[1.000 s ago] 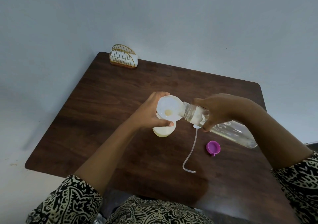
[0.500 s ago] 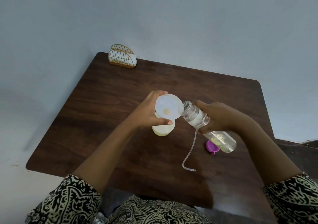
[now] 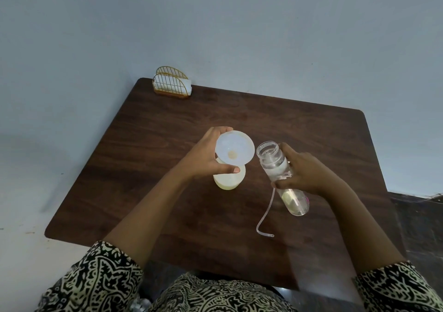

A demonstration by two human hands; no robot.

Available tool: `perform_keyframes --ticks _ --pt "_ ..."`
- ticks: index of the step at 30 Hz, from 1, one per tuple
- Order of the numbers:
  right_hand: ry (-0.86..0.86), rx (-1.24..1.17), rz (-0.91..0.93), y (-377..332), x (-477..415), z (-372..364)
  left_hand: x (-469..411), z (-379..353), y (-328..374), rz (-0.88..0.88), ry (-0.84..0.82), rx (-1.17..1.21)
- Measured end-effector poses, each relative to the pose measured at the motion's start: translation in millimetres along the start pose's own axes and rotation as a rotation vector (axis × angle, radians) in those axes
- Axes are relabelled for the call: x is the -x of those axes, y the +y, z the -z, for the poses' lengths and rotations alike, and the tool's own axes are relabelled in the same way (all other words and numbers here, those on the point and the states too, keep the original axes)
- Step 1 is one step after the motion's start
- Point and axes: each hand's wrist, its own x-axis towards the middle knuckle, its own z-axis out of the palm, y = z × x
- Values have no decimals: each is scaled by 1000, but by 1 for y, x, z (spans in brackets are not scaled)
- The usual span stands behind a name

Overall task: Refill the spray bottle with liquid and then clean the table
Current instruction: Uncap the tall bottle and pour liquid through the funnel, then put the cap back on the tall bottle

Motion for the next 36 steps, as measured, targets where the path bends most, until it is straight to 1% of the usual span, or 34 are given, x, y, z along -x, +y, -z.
perform_keyframes --ticks 5,9,13,17,19,21,24,27,29,32,36 --pt "187 -202 -18 1 10 11 2 2 3 14 5 -8" --pt "334 -286 5 -10 17 35 2 5 6 28 -22 -59" --pt "401 -339 51 -31 18 66 0 11 12 69 -47 -161" --pt "460 -388 120 -56 12 97 3 15 18 70 -60 -265" --pt "487 -391 151 -68 8 110 4 20 20 63 -50 -279" --pt "509 -378 183 -81 3 121 9 28 25 36 11 -173" --pt "520 -386 236 -107 -3 135 17 50 51 -80 156 76" --pt "508 -429 288 -136 -15 143 20 71 87 -193 234 136" --pt "502 -410 328 -155 -26 143 19 82 104 -234 274 155" --pt "474 -382 361 -178 -42 137 17 91 110 -226 362 216" --pt "411 -368 380 -199 -60 118 20 100 99 -190 545 273"
